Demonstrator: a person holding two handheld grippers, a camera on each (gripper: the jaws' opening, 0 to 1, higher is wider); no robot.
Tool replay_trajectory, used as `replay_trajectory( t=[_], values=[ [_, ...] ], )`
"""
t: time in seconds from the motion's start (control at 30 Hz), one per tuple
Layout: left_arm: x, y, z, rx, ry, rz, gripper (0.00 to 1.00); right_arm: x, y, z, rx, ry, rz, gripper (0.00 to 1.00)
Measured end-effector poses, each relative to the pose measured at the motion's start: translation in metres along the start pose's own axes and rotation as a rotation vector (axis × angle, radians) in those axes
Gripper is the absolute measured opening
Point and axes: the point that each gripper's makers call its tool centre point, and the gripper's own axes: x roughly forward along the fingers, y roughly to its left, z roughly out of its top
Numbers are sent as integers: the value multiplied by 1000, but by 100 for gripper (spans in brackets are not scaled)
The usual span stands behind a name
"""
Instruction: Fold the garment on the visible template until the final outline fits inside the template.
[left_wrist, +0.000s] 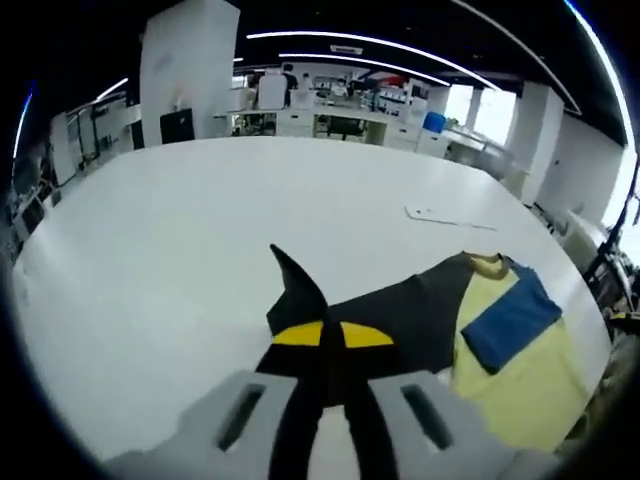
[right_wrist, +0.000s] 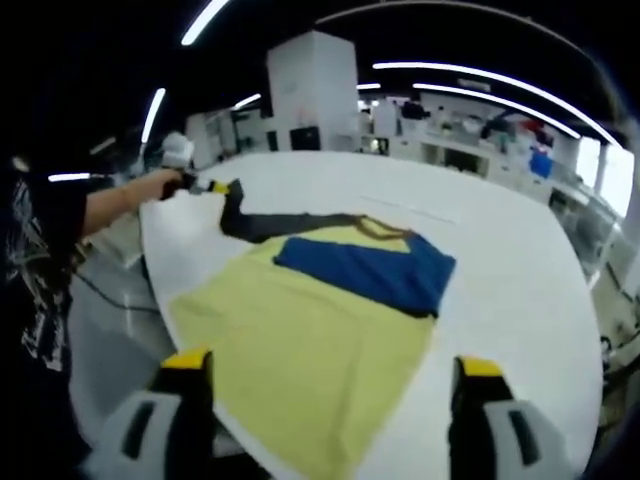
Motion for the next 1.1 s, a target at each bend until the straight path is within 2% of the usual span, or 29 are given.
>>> replay_trajectory(
  t=[0.2, 0.33, 0.83, 1.1],
  values=[
    [5, -20, 12, 12, -13, -45, 1, 1, 5, 1, -4, -3, 12, 99],
    [7, -41, 19, 38, -23, -87, 1, 2, 10, 1, -5, -6, 17, 99],
    [19, -110, 28, 81, -27, -205, 1, 8, 17, 0, -6, -5, 40, 99],
    [24, -146, 34, 75, -39, -266, 1, 10, 20, 0, -7, -4, 46, 99]
  ],
)
